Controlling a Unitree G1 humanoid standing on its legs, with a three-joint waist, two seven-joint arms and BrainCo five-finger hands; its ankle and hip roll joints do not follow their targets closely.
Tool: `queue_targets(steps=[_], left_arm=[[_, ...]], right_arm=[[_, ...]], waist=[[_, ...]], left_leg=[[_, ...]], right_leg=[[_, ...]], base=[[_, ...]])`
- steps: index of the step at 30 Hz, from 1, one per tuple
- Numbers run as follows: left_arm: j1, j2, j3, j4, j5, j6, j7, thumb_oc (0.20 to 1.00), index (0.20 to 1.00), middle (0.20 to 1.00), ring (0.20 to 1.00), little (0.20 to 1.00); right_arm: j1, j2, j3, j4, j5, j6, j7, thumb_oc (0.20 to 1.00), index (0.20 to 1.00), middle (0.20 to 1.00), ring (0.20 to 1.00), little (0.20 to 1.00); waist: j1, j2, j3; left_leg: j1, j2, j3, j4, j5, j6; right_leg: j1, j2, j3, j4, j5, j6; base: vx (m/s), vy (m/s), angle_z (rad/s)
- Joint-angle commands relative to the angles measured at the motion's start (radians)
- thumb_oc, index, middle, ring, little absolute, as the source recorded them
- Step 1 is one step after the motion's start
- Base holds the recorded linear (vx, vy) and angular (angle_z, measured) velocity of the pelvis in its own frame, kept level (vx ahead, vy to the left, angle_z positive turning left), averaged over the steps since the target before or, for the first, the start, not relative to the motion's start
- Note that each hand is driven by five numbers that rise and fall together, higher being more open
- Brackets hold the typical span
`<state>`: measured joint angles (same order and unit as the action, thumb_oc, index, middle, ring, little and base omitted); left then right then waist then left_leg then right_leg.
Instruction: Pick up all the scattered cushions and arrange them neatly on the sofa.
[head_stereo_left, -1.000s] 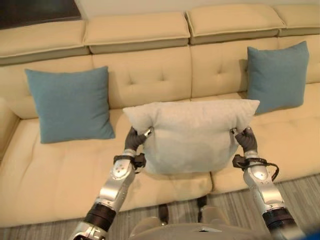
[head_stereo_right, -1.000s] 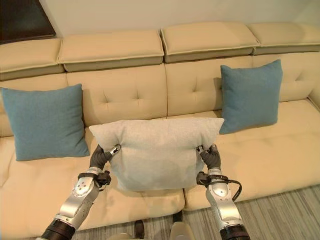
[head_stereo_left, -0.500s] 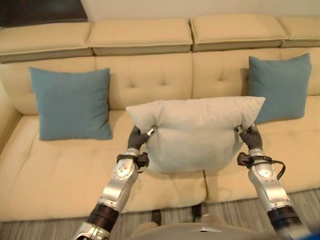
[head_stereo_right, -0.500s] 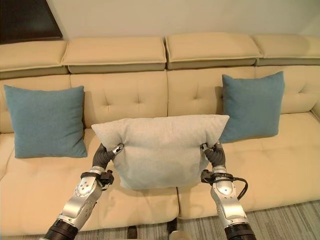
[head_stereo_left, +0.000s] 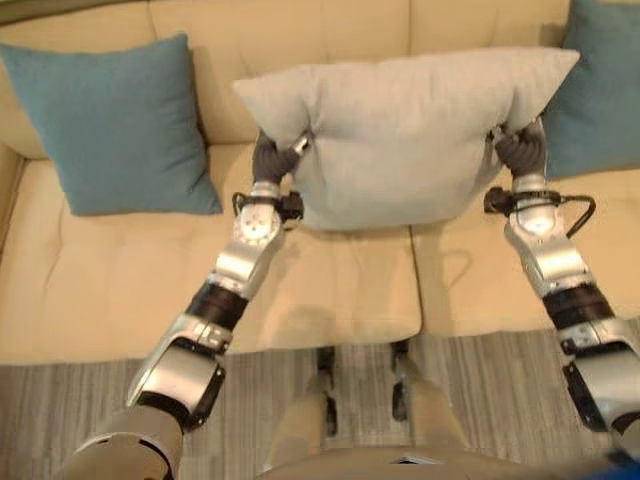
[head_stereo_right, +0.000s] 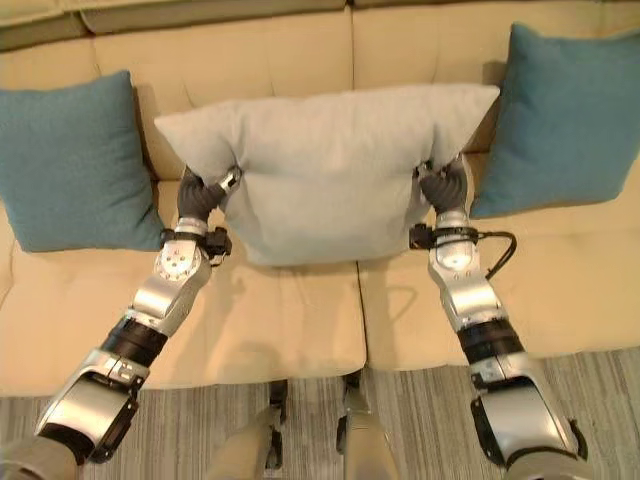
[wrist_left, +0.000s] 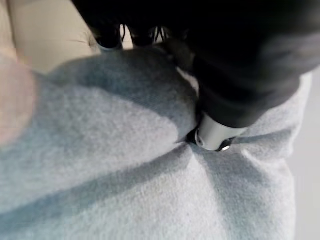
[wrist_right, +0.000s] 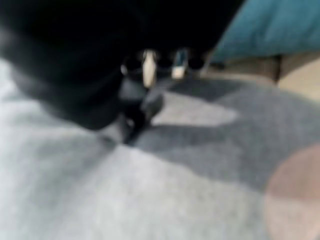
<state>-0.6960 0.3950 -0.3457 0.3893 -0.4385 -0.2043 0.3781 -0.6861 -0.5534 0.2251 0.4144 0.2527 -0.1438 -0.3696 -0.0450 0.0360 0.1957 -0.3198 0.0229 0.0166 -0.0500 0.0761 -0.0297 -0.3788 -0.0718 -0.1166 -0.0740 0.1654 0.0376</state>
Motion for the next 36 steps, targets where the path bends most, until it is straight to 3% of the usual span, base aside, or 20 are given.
queue_targets(steps=[1,10,19,24,25,26,27,28,33,35,36], left_arm=[[-0.245,0.032,-0.093,0.045,0.077,-0.121,0.013,0.200,0.200,0.200,0.200,0.200],[-0.538,0.100,-0.159,0.221,0.077,-0.126,0.056,0.200,0.200,0.200,0.200,0.200],[-0.551,0.073,-0.156,0.310,0.033,-0.113,0.047,0.200,0.200,0.200,0.200,0.200],[-0.562,0.090,-0.154,0.360,0.011,-0.108,0.039,0.200,0.200,0.200,0.200,0.200],[-0.569,0.094,-0.154,0.366,0.010,-0.107,0.041,0.213,0.213,0.213,0.213,0.213],[-0.575,0.095,-0.151,0.379,0.006,-0.107,0.045,0.388,0.388,0.388,0.388,0.388],[-0.578,0.095,-0.149,0.390,0.002,-0.106,0.047,0.724,0.724,0.724,0.724,0.724],[-0.591,0.097,-0.149,0.415,-0.007,-0.103,0.054,1.000,1.000,1.000,1.000,1.000],[-0.655,0.099,-0.164,0.509,-0.021,-0.086,0.064,1.000,1.000,1.000,1.000,1.000],[-0.689,0.106,-0.170,0.546,-0.029,-0.077,0.070,1.000,1.000,1.000,1.000,1.000],[-0.708,0.115,-0.173,0.571,-0.039,-0.068,0.072,1.000,1.000,1.000,1.000,1.000]], right_arm=[[-0.227,0.012,0.082,-0.008,0.022,-0.095,-0.017,0.200,0.200,0.200,0.200,0.200],[-0.485,-0.008,0.173,0.163,0.069,-0.112,-0.051,0.200,0.200,0.200,0.200,0.200],[-0.557,-0.010,0.238,0.270,0.083,-0.090,-0.039,0.200,0.200,0.200,0.200,0.200],[-0.640,-0.071,0.319,0.353,0.041,-0.061,-0.034,0.200,0.200,0.200,0.200,0.200],[-0.656,-0.082,0.332,0.369,0.030,-0.054,-0.037,0.200,0.200,0.200,0.200,0.200],[-0.675,-0.090,0.345,0.390,0.021,-0.048,-0.045,0.200,0.200,0.200,0.200,0.200],[-0.683,-0.093,0.353,0.408,0.013,-0.043,-0.049,0.567,0.567,0.567,0.567,0.567],[-0.716,-0.104,0.381,0.454,-0.017,-0.018,-0.060,1.000,1.000,1.000,1.000,1.000],[-0.795,-0.100,0.434,0.568,-0.033,0.025,-0.073,1.000,1.000,1.000,1.000,1.000],[-0.833,-0.094,0.449,0.611,-0.019,0.040,-0.076,1.000,1.000,1.000,1.000,1.000],[-0.847,-0.092,0.458,0.637,-0.012,0.053,-0.076,1.000,1.000,1.000,1.000,1.000]], waist=[[0.004,-0.052,-0.024],[-0.004,-0.044,0.021],[-0.005,-0.041,0.049],[0.000,-0.045,0.067],[0.002,-0.046,0.070],[0.005,-0.047,0.074],[0.006,-0.047,0.074],[0.010,-0.048,0.077],[0.018,-0.045,0.070],[0.018,-0.050,0.078],[0.024,-0.046,0.068]], left_leg=[[-0.068,-0.012,0.063,0.120,-0.099,-0.025],[-0.192,-0.013,0.060,0.158,-0.088,-0.030],[-0.278,-0.018,0.058,0.173,-0.076,-0.037],[-0.340,-0.022,0.051,0.196,-0.069,-0.037],[-0.345,-0.023,0.051,0.198,-0.069,-0.037],[-0.352,-0.023,0.051,0.199,-0.067,-0.038],[-0.355,-0.023,0.049,0.198,-0.066,-0.039],[-0.363,-0.025,0.047,0.199,-0.064,-0.039],[-0.352,-0.022,0.036,0.187,-0.088,-0.045],[-0.369,-0.028,0.043,0.189,-0.057,-0.041],[-0.357,-0.026,0.032,0.183,-0.083,-0.044]], right_leg=[[-0.049,-0.060,0.023,0.169,-0.145,0.089],[-0.176,-0.061,0.035,0.196,-0.126,0.098],[-0.261,-0.065,0.039,0.203,-0.114,0.098],[-0.318,-0.067,0.034,0.218,-0.107,0.101],[-0.322,-0.067,0.034,0.219,-0.106,0.101],[-0.329,-0.068,0.031,0.219,-0.104,0.103],[-0.330,-0.069,0.032,0.218,-0.102,0.103],[-0.336,-0.069,0.029,0.216,-0.098,0.104],[-0.325,-0.064,0.030,0.206,-0.116,0.112],[-0.339,-0.072,0.024,0.201,-0.085,0.106],[-0.327,-0.065,0.030,0.198,-0.108,0.112]], base=[[-0.07,0.004,0.02],[-0.02,0.005,0.00],[-0.01,-0.004,-0.04],[-0.03,-0.015,0.03],[-0.02,-0.018,0.03],[-0.02,-0.018,0.05],[-0.02,-0.023,0.08],[-0.01,-0.014,0.07],[0.05,-0.012,0.07],[-0.05,0.000,0.05],[-0.09,0.000,0.01]])
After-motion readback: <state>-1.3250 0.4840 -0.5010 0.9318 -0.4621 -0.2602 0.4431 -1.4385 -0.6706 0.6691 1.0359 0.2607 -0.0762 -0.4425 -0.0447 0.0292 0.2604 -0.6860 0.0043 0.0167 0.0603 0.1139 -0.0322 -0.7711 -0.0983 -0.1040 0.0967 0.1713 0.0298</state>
